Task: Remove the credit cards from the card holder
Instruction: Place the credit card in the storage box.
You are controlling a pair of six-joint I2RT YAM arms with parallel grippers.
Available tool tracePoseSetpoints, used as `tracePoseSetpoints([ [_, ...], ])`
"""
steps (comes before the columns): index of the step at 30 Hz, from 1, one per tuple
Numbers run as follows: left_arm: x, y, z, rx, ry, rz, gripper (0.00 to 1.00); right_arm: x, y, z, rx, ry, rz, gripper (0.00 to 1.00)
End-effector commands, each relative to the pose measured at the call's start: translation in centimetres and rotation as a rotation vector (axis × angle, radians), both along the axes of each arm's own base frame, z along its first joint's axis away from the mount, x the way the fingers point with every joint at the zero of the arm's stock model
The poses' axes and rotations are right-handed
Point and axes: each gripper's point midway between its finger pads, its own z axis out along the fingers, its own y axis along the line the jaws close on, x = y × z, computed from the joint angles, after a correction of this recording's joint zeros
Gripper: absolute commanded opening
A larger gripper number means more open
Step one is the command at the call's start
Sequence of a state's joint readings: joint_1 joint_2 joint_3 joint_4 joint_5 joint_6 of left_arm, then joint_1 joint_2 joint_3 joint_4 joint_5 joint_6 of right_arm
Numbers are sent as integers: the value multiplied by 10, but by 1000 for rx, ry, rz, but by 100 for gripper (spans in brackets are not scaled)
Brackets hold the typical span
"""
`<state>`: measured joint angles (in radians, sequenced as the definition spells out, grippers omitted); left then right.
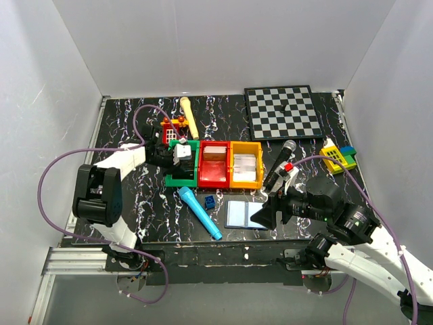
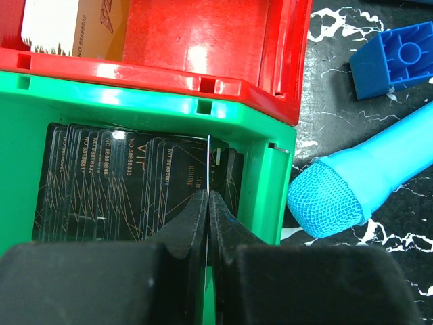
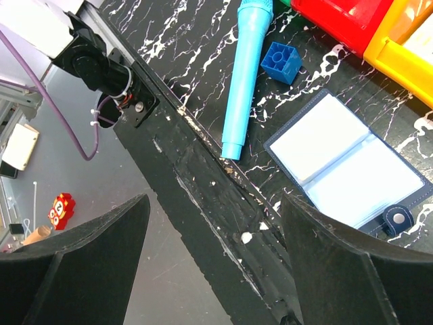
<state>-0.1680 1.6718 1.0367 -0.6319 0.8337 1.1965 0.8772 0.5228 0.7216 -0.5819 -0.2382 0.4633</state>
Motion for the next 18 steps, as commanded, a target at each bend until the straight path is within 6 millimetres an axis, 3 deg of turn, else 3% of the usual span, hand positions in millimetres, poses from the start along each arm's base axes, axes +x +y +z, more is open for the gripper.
tracePoseSetpoints([
  [1,10,2,-5,35,-11,11,0,3,1,-2,-7,-16,1,86],
  [18,19,6,-6,60,-25,96,14,3,1,-4,-6,-14,2,86],
])
